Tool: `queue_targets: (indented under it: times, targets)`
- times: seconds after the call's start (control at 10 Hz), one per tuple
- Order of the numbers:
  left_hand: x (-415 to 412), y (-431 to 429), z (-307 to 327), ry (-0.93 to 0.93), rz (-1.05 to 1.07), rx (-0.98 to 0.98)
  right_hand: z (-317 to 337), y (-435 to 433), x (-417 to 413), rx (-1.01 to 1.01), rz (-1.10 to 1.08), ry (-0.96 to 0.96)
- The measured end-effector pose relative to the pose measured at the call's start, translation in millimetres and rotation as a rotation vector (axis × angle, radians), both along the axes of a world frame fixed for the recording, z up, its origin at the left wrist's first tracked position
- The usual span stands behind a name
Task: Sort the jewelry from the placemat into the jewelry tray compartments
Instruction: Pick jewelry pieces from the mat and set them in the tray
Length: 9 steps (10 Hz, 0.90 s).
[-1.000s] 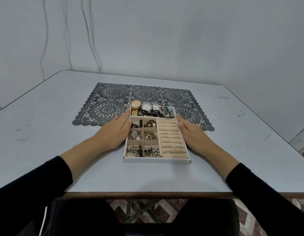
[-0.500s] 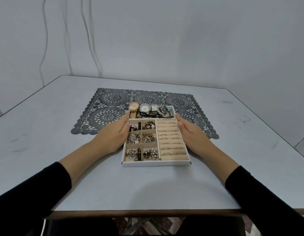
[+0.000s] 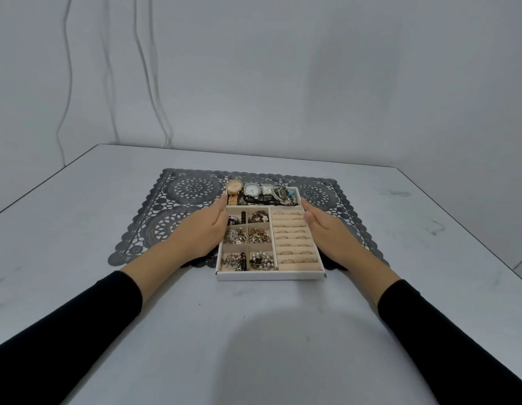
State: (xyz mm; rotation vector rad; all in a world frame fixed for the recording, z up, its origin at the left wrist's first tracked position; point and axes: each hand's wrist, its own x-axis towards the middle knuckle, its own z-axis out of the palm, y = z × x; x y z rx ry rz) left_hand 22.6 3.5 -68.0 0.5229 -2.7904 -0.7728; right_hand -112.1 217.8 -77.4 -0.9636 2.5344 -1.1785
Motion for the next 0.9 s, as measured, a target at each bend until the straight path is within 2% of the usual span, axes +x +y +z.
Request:
queue_targets:
  times: [0.3,0.8,0.9]
  targets:
    - [-11,-13,-5,-0.044,-0.055,-0.080,-2,-1,-13,0.159,0.064,0.123]
    - [14,-5,4,0.001,-0.089,-0.085,6,21,2,0.063,0.123,0.104]
    - [55,9,2,0.022,-0.107,0.060,5,57,34,0.061,0.152,0.061]
